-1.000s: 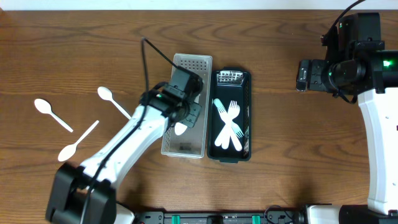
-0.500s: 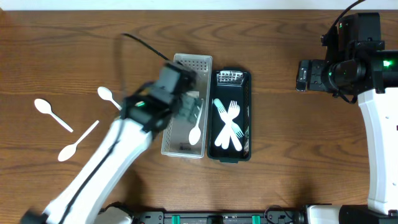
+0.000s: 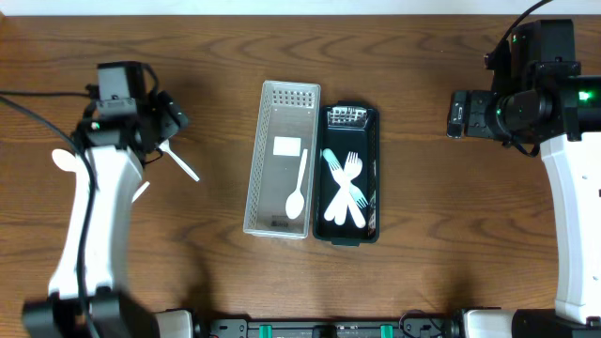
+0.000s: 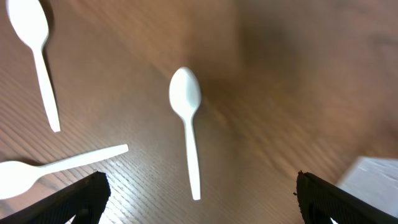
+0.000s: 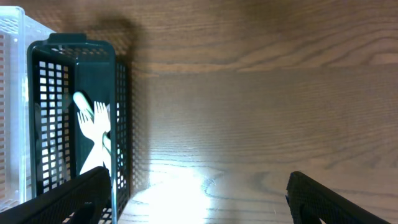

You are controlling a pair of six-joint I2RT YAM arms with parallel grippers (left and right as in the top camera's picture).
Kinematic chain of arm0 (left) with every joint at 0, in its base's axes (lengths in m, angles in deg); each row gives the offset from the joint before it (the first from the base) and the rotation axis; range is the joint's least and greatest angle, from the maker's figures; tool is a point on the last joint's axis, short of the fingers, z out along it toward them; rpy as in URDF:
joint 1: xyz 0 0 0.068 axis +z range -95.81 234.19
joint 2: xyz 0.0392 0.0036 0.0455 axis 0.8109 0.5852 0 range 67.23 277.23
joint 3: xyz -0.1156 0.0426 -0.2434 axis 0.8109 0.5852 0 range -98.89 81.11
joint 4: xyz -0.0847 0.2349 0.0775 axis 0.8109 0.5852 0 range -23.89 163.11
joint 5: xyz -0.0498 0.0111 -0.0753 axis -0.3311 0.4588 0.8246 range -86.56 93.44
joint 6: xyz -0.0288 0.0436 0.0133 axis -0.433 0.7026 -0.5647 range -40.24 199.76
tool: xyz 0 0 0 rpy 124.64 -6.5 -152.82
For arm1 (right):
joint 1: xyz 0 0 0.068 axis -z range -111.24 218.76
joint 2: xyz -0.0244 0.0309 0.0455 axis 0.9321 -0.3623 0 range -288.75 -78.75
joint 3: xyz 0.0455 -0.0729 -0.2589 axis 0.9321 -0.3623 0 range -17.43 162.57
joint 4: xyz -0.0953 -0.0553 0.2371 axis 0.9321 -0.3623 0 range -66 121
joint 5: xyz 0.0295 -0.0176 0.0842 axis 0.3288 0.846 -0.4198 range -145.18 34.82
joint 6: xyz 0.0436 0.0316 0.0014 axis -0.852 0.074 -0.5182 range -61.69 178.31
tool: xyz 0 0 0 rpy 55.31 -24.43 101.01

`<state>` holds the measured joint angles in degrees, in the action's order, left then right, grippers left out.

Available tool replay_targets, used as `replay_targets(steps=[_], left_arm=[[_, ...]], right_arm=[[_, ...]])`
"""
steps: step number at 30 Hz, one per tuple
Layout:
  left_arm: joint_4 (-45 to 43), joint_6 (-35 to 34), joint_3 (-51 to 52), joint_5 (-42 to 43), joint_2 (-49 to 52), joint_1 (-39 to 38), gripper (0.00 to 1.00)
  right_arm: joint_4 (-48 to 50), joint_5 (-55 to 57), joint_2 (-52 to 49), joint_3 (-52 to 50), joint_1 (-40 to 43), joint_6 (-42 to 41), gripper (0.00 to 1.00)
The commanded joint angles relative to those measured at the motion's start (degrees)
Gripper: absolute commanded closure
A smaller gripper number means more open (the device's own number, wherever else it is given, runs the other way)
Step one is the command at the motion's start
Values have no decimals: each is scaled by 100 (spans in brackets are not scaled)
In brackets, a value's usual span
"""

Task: Pack container
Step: 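Move the left gripper to the next white spoon and grasp it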

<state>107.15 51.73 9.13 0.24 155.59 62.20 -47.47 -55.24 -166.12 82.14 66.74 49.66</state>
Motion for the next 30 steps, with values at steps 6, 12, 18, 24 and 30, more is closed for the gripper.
replay_targets(steps=[6, 12, 18, 24, 30], left_arm=[[-232, -107, 37, 1001, 1349, 577, 2], [-476, 98, 37, 1161, 1777, 597, 2], [-590, 96, 35, 1161, 2114, 590, 2], [-632, 96, -13, 1158, 2415, 590, 2], [-678, 96, -15, 1156, 2605, 590, 2]], right_arm=[[-20, -20, 0, -4, 35, 63, 7], [-17, -20, 0, -4, 35, 63, 7], [-22, -22, 0, -4, 35, 63, 7], [-42, -20, 0, -4, 35, 63, 7], [-42, -22, 0, -4, 35, 63, 7]])
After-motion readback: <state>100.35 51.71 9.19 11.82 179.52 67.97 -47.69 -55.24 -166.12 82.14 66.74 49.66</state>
